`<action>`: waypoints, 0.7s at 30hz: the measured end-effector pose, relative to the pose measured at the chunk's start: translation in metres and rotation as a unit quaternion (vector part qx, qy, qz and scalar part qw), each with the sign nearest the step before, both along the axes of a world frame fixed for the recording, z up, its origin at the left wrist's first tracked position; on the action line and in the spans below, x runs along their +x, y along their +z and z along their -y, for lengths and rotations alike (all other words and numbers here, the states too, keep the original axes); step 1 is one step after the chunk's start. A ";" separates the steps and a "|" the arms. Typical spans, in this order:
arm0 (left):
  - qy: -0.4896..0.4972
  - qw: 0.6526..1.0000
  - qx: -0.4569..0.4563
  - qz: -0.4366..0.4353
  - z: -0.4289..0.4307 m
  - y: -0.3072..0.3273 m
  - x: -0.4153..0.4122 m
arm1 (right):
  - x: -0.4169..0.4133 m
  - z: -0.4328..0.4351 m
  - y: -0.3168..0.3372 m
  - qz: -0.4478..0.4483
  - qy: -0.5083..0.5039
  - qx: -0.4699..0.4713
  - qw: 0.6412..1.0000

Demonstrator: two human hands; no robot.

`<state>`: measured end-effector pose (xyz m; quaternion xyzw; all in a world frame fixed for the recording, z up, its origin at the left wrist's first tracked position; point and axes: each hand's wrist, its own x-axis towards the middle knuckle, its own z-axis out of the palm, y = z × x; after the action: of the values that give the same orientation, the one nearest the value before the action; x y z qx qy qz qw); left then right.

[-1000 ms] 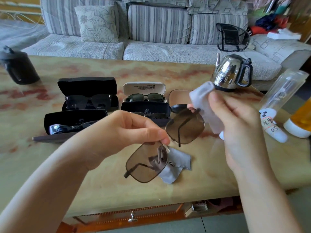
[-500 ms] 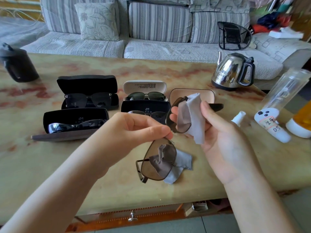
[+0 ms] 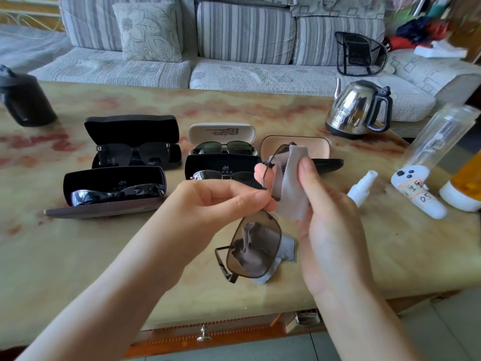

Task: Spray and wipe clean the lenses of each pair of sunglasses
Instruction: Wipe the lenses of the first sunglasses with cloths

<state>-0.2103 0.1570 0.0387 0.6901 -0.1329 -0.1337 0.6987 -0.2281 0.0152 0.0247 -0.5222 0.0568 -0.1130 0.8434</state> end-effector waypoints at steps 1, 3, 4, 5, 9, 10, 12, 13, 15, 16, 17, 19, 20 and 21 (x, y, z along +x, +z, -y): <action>0.003 1.000 -0.012 -0.005 0.001 0.000 -0.001 | -0.001 -0.002 0.000 -0.004 -0.003 0.000 1.000; 0.016 0.999 -0.033 -0.012 0.003 -0.001 -0.003 | -0.004 -0.004 -0.003 -0.024 0.011 -0.021 0.999; 0.024 0.999 -0.039 -0.014 0.003 -0.001 -0.003 | -0.005 -0.006 -0.003 -0.040 0.026 -0.037 0.998; 0.033 0.998 -0.042 -0.015 0.003 -0.001 -0.003 | -0.007 -0.009 -0.001 -0.054 0.038 -0.047 0.997; 0.065 0.997 -0.048 -0.011 -0.001 -0.001 -0.002 | -0.006 -0.004 0.001 -0.014 0.053 -0.053 0.997; 0.071 0.996 -0.053 -0.011 -0.001 -0.001 -0.001 | -0.005 0.000 0.002 -0.005 0.059 -0.059 0.996; 0.081 0.994 -0.066 -0.010 -0.003 -0.001 -0.001 | -0.003 0.007 0.002 0.003 0.095 -0.066 0.993; 0.087 0.994 -0.073 -0.010 -0.004 -0.001 0.000 | -0.003 0.009 0.001 0.002 0.121 -0.058 0.991; 0.096 0.991 -0.087 -0.018 -0.005 -0.001 0.001 | -0.005 0.011 -0.001 -0.007 0.161 -0.034 0.986; 0.099 0.991 -0.091 -0.020 -0.005 -0.001 0.001 | -0.006 0.010 -0.001 -0.010 0.176 -0.031 0.984; 0.102 0.990 -0.090 -0.020 -0.005 -0.001 0.001 | -0.007 0.010 -0.002 -0.011 0.187 -0.037 0.982; 0.109 0.990 -0.086 -0.020 -0.006 -0.001 0.001 | -0.007 0.009 -0.002 -0.012 0.198 -0.069 0.978; 0.112 0.990 -0.085 -0.020 -0.006 -0.002 0.001 | -0.007 0.009 -0.003 -0.012 0.195 -0.097 0.976; 0.112 0.990 -0.086 -0.022 -0.007 -0.003 0.001 | -0.008 0.008 -0.003 -0.010 0.189 -0.129 0.973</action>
<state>-0.2094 0.1635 0.0352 0.6348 -0.0506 -0.0581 0.7688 -0.2359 0.0073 0.0213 -0.6289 -0.0492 0.0470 0.7745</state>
